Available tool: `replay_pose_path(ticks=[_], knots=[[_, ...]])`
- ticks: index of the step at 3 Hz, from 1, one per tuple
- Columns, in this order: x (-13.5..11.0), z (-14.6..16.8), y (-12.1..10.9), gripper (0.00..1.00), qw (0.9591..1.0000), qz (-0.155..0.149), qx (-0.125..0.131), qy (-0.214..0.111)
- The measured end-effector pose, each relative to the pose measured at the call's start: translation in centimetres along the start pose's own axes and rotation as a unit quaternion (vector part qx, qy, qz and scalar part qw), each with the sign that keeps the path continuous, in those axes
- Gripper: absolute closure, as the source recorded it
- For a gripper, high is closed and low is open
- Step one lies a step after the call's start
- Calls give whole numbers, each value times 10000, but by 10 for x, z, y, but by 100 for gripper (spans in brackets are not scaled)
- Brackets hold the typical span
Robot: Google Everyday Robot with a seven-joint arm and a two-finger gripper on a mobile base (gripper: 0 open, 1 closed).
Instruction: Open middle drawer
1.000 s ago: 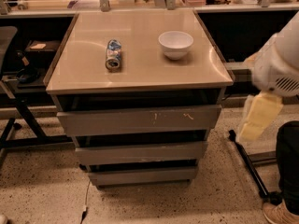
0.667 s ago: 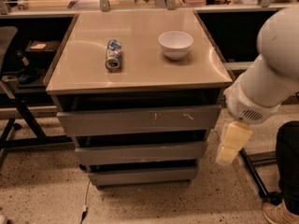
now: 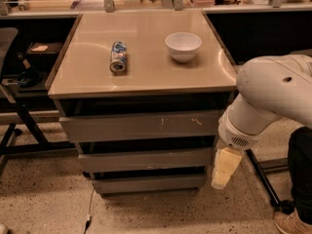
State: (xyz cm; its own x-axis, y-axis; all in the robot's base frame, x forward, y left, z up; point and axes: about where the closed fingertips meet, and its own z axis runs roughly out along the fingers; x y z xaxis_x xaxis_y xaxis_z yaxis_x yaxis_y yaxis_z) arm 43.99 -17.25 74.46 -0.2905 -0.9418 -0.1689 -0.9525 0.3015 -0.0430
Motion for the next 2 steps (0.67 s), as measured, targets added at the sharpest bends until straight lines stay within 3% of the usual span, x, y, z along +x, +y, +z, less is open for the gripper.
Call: replay_pose_path(ticks=[1, 2], knots=[[-1, 12, 5, 0, 9998, 9, -160, -85], [-5, 73, 16, 0, 9982, 210, -512, -223]])
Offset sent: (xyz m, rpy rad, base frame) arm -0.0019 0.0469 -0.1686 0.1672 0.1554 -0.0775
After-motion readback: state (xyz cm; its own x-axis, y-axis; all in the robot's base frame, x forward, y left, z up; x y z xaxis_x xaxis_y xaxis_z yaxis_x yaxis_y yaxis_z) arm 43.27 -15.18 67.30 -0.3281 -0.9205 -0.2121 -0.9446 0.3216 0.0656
